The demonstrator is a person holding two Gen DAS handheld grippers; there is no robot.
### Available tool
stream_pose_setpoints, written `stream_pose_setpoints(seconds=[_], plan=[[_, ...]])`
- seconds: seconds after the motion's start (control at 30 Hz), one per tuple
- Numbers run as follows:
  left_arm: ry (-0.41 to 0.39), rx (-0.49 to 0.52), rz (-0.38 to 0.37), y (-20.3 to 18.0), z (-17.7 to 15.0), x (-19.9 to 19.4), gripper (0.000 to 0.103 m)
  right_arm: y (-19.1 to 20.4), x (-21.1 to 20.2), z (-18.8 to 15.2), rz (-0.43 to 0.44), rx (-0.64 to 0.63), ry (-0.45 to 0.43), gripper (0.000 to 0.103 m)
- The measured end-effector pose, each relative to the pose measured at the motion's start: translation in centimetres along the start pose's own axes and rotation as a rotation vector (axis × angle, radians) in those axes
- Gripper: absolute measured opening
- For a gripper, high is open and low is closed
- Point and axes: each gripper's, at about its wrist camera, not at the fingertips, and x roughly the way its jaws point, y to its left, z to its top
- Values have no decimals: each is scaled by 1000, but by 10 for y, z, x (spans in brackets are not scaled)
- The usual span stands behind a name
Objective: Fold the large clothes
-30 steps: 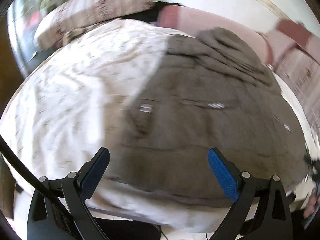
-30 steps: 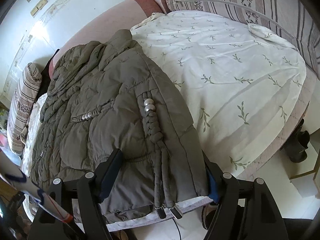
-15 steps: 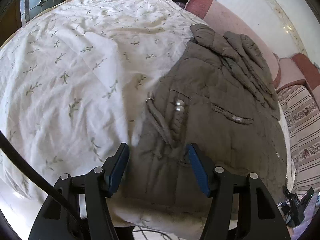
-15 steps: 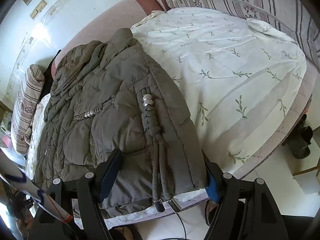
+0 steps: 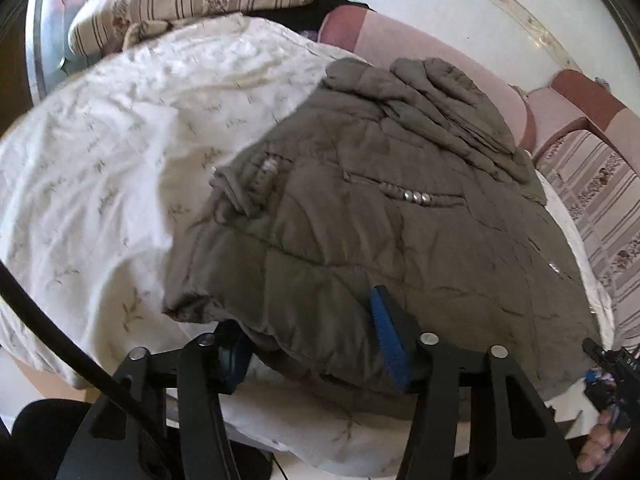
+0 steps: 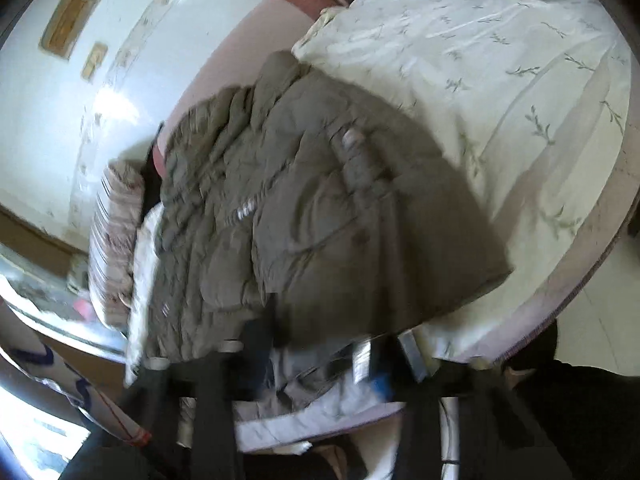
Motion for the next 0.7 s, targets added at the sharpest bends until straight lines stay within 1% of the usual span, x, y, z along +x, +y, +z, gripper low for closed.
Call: stream_pose_setpoints(seconds=[0.03, 0.07, 0.2, 0.23, 0.33, 0.37, 0.47, 0.57, 0.7], plan=[[-6, 7, 9, -1, 0, 1, 47, -3, 0, 4, 8, 11, -4, 30], [-13, 19, 22, -2, 0, 1, 46, -2, 0, 5, 3, 5, -8, 29], [-19, 62, 73, -8, -4, 7, 46, 10, 11, -7, -86, -81, -9, 29], [-15, 68, 86, -9, -6, 10, 48, 12, 14, -9, -117, -109, -2, 30], [-16, 65, 100, -8, -8, 13, 56, 13, 16, -11, -142, -136, -9, 35], [-16, 68, 104, -9, -8, 14, 58, 12, 17, -12, -140, -140, -9, 38], [-26, 77, 116, -10, -9, 17, 60, 14, 17, -15, -152, -164, -26, 39], [-47, 73, 121, -10, -12, 16, 62, 12, 16, -19, -137, -171, -48, 40], [-21, 107, 132, -12, -8, 16, 62, 8, 14, -17, -112, -145, -43, 40]])
